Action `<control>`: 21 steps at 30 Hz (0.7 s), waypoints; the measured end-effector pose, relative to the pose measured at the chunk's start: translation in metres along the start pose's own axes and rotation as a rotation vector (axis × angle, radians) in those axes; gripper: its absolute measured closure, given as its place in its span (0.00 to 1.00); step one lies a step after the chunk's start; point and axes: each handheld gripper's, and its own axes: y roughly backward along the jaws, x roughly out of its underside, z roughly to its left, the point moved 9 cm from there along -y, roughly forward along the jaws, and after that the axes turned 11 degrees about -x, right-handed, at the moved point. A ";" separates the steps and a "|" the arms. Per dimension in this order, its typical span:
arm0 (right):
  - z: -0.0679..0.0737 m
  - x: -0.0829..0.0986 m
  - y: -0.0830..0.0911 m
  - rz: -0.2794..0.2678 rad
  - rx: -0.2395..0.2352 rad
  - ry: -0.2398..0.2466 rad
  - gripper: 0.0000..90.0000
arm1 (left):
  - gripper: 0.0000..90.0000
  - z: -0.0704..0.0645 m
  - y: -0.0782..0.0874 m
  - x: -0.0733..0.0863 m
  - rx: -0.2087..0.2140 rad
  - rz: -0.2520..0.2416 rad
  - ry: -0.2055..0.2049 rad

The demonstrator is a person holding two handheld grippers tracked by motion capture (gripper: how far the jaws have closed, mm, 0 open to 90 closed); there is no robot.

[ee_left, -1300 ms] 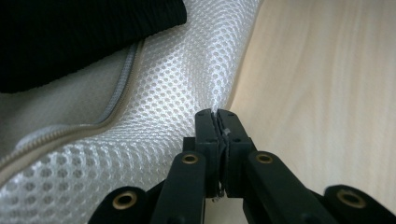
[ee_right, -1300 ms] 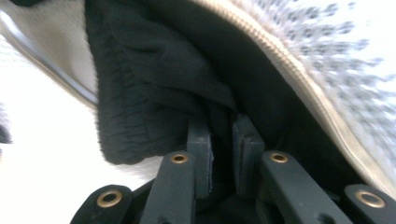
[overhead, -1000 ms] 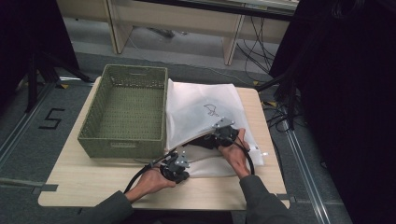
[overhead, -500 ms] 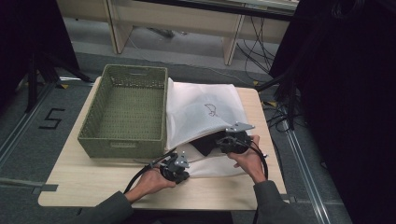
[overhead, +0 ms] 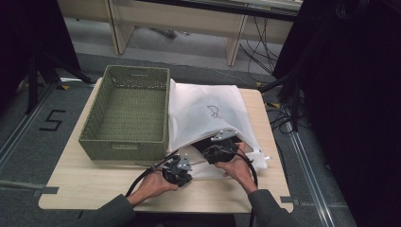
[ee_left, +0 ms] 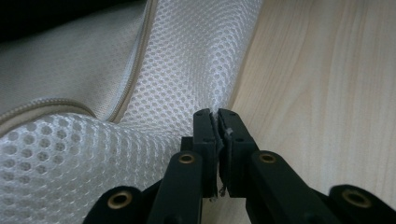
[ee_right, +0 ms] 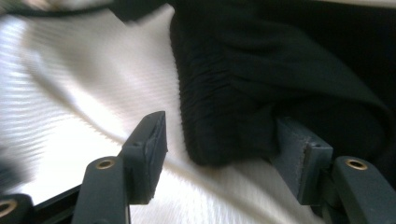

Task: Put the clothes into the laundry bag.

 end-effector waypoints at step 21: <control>-0.066 -0.035 0.001 -0.064 0.165 0.026 0.72 | 0.96 0.000 0.000 0.000 -0.011 -0.005 -0.019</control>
